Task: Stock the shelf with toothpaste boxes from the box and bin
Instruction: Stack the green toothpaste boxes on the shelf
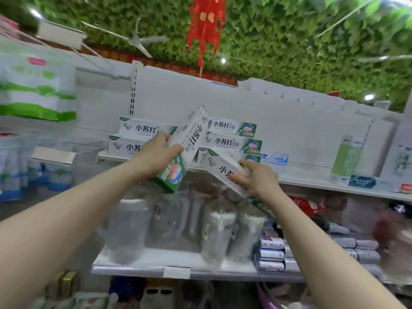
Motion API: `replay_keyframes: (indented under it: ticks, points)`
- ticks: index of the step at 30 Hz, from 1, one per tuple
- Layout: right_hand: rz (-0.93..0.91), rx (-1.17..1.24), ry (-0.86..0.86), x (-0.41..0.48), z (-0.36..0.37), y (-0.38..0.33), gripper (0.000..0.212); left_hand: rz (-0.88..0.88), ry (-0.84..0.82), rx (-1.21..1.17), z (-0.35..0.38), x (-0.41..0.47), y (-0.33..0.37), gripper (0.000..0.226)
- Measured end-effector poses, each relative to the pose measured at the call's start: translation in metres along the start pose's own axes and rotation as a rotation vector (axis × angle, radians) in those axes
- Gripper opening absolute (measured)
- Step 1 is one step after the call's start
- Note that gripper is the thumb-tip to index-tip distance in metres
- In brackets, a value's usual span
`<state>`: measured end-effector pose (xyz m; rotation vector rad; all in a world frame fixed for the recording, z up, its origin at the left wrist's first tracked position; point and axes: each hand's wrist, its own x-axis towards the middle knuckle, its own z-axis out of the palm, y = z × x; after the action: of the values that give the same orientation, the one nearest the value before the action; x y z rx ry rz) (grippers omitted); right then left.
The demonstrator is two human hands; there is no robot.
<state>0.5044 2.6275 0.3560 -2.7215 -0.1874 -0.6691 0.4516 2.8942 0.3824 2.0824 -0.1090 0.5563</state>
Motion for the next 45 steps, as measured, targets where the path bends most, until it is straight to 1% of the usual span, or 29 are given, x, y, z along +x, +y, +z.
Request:
replay_keyframes:
  ticks: [3,7,10,15,18,20,22,25,27,30,32,35,38,40,42,45]
  points:
    - [-0.069,-0.149,0.035,0.011,-0.002,-0.002,0.066,0.002,-0.024,-0.019,0.006,0.010,0.006,0.034]
    - [-0.131,-0.221,0.041,0.031,-0.008,0.002,0.067,0.007,-0.016,-0.039,0.017,0.019,0.011,0.036]
    - [-0.192,-0.281,0.032,0.050,-0.010,0.005,0.063,0.004,0.033,-0.024,0.023,0.027,0.014,0.038]
    - [-0.279,-0.278,-0.018,0.088,0.001,0.009,0.065,-0.020,0.129,-0.003,0.028,0.045,0.016,0.037]
    - [-0.362,-0.309,-0.037,0.103,0.017,0.013,0.057,-0.039,0.160,-0.026,0.033,0.052,0.014,0.035]
    - [-0.403,-0.292,0.027,0.105,0.028,0.016,0.048,-0.045,0.175,-0.025,0.038,0.057,0.011,0.036]
    - [-0.417,-0.255,0.133,0.103,0.038,0.016,0.041,-0.052,0.186,-0.010,0.045,0.060,0.009,0.038]
    - [-0.410,-0.186,0.257,0.097,0.055,0.017,0.038,-0.071,0.180,-0.010,0.054,0.063,0.005,0.037]
    - [-0.420,-0.091,0.279,0.100,0.064,0.019,0.038,-0.072,0.177,-0.015,0.061,0.064,0.003,0.038]
    - [-0.440,0.029,0.249,0.108,0.066,0.021,0.040,-0.056,0.175,-0.010,0.069,0.066,0.001,0.038]
    - [-0.457,0.046,0.246,0.108,0.067,0.022,0.041,-0.047,0.175,-0.011,0.073,0.066,0.000,0.035]
    - [-0.486,-0.003,0.308,0.103,0.074,0.023,0.039,-0.030,0.164,-0.028,0.079,0.066,-0.001,0.027]
    - [-0.458,-0.004,0.383,0.096,0.084,0.025,0.048,-0.006,0.133,-0.017,0.082,0.065,-0.001,0.022]
    - [-0.446,0.035,0.433,0.088,0.089,0.026,0.054,0.001,0.111,-0.018,0.082,0.063,0.000,0.031]
    - [-0.436,0.085,0.473,0.078,0.092,0.028,0.051,0.001,0.090,-0.025,0.081,0.061,0.000,0.043]
    - [-0.455,0.139,0.513,0.064,0.092,0.033,0.048,0.021,0.071,-0.017,0.079,0.056,0.000,0.044]
